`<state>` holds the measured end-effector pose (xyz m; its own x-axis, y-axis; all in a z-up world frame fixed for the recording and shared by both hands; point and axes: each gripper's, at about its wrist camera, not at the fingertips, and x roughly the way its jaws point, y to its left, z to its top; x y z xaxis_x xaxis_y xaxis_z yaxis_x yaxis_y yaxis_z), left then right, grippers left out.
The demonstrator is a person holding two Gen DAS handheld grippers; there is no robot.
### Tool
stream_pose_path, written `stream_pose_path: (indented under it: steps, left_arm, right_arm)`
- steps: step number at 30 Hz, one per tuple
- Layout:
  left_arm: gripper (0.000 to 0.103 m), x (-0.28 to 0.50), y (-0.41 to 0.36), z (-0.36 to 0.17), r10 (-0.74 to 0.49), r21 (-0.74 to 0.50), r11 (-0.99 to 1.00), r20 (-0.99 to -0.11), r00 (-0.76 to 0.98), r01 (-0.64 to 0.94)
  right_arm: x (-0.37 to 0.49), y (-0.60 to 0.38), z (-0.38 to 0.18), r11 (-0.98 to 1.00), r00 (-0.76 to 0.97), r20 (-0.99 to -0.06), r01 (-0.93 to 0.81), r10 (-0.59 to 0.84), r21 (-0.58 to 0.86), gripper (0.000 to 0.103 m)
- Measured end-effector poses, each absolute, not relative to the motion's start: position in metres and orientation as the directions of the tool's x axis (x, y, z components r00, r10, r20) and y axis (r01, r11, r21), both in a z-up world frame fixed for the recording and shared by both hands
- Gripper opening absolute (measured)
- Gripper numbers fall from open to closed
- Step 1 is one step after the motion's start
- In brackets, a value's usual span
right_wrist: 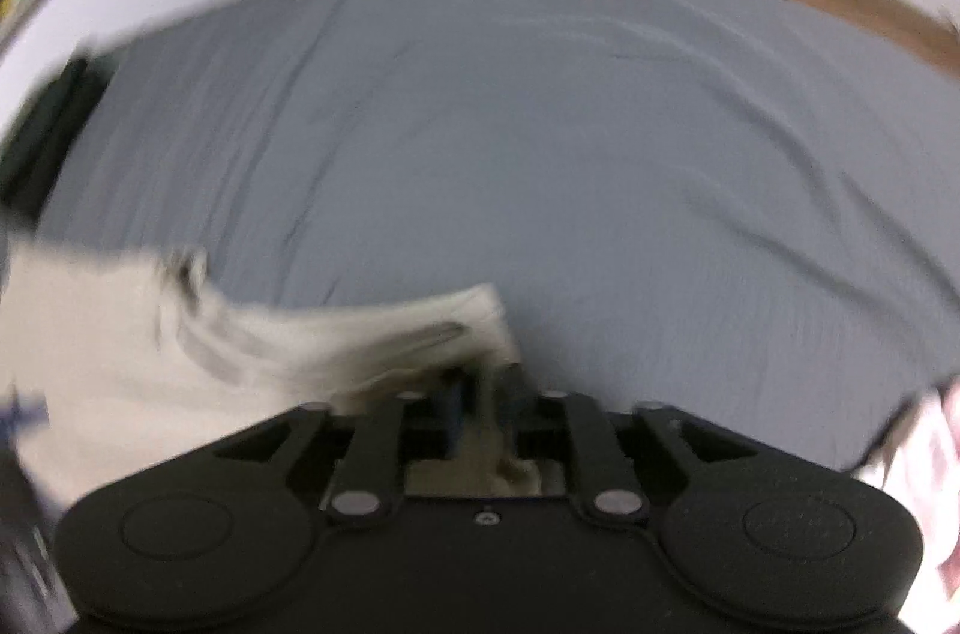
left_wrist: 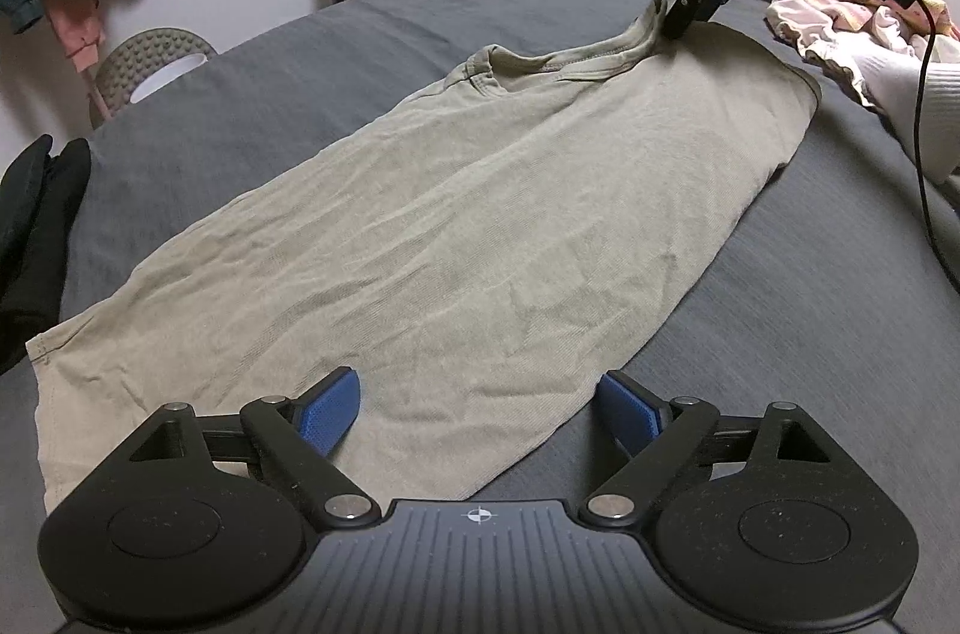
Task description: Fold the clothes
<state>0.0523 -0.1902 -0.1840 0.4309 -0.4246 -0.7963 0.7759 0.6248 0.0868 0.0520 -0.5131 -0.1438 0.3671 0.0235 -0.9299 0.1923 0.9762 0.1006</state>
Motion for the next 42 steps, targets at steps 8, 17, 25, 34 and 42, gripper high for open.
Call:
stream_pose_path:
  steps: [8,17,25,34,42]
  left_arm:
    - [0.087,0.052,-0.192,-0.183,-0.416,0.091,0.626,-0.802,0.43,0.775]
    - [0.087,0.053,-0.194,-0.183,-0.409,0.094,0.622,-0.807,0.426,0.777]
    - [0.088,0.053,-0.193,-0.184,-0.411,0.089,0.62,-0.809,0.42,0.779]
    - [0.088,0.052,-0.192,-0.184,-0.412,0.091,0.622,-0.807,0.424,0.777]
    - [0.088,0.047,-0.18,-0.173,-0.468,0.071,0.644,-0.751,0.466,0.761]
  right_arm:
    - [0.046,-0.52,-0.126,0.985,0.393,-0.918,0.136,0.042,0.103,0.063]
    - [0.062,-0.515,-0.119,0.996,0.392,-0.919,0.061,0.034,0.063,0.046]
    - [0.08,-0.509,-0.134,0.982,0.4,-0.916,0.166,0.014,0.087,0.007]
    - [0.073,-0.516,-0.136,0.962,0.394,-0.917,0.267,-0.062,0.05,0.044]
    - [0.034,-0.529,-0.113,0.958,0.362,-0.929,0.232,0.078,0.171,0.047]
